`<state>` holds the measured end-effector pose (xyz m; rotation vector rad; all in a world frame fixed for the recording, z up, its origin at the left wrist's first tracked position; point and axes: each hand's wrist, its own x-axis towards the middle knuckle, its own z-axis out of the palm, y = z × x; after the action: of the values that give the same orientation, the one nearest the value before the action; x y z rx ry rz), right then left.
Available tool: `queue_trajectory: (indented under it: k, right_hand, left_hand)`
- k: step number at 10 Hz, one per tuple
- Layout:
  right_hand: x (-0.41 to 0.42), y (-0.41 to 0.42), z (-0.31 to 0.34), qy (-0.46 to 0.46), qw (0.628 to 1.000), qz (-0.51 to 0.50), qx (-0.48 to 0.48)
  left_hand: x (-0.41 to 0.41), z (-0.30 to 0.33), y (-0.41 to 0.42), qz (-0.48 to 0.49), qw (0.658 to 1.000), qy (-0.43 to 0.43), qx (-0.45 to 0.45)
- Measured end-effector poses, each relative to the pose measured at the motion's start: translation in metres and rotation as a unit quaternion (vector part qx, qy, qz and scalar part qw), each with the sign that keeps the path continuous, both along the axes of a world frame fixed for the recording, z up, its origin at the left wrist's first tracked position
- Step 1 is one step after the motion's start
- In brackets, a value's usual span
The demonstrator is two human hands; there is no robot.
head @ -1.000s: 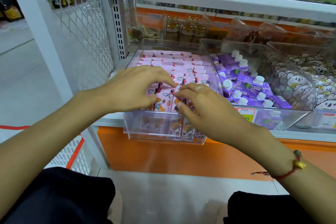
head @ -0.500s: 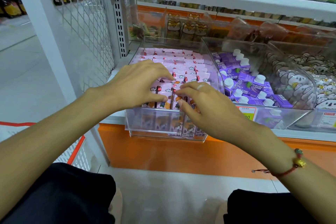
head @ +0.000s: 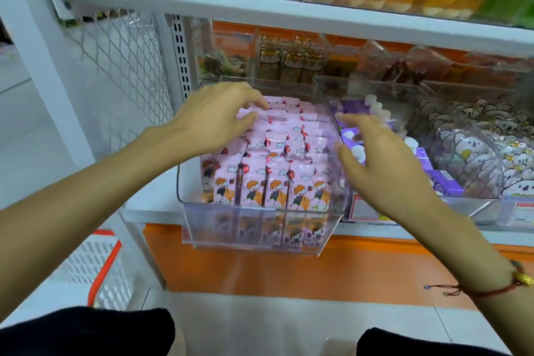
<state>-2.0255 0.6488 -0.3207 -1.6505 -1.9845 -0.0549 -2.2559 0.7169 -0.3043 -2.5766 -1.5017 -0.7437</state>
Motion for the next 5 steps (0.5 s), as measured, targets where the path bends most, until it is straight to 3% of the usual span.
queue_trajectory:
  k: [1,2,5]
  right_hand:
    - [0.001,0.006,-0.007,0.057,0.998,0.011,-0.022]
    - [0.002,0.01,-0.009,0.107,0.994,0.019,-0.012]
    - [0.007,0.012,-0.013,0.137,0.99,0.035,-0.017]
  left_hand:
    - [0.021,0.015,0.04,0.027,0.996,0.036,-0.075]
    - [0.035,0.018,0.07,0.05,0.993,0.062,-0.092]
    - [0.058,-0.004,0.124,0.108,0.985,0.11,-0.073]
